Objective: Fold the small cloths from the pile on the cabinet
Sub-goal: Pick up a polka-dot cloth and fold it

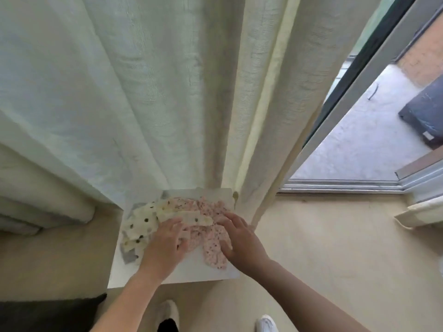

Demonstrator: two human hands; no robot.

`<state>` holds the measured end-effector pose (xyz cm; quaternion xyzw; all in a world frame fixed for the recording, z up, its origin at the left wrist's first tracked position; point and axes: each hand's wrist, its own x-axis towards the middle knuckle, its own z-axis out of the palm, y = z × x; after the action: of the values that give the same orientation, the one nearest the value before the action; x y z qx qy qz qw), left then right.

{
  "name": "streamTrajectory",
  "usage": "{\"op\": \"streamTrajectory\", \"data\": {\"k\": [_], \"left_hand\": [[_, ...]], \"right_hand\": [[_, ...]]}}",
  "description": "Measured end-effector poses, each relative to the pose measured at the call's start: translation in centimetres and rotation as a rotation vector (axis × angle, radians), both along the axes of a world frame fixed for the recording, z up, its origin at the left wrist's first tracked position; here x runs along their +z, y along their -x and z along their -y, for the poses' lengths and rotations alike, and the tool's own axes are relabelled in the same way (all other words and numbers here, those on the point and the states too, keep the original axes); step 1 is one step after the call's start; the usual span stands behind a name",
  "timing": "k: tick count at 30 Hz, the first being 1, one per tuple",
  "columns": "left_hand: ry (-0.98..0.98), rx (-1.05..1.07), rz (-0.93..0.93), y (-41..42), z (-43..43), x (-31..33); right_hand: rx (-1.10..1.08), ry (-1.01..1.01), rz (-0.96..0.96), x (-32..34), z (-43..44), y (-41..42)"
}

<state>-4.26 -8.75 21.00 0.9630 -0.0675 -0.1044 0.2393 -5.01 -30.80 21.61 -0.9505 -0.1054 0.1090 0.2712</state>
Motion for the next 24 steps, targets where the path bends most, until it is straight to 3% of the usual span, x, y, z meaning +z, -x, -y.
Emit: {"op": "streamTrajectory", "data": {"k": [6,11,18,24], "left_hand": [[-0.157,-0.044,-0.017,-6.1,-5.8,-9.2],[-0.278,-0.06,-0.044,-9.2,-6.7,-18.1],[-0.247,0.069,0.627,-9.7,-6.4,-26.7],[-0.183,0.167,0.9,-9.7,-5.9,-28.4]], "right_hand": [[-0.055,0.078,-0.098,-10.1,-7.0,-4.5],[0.02,0.094,-0.001,-19.5,-10.2,-8.7],[0.058,0.034,0.366,-27.3,-10.5,-11.8],[0.089,-0.001,0.417,-27.5,-9.8,-11.9]]}}
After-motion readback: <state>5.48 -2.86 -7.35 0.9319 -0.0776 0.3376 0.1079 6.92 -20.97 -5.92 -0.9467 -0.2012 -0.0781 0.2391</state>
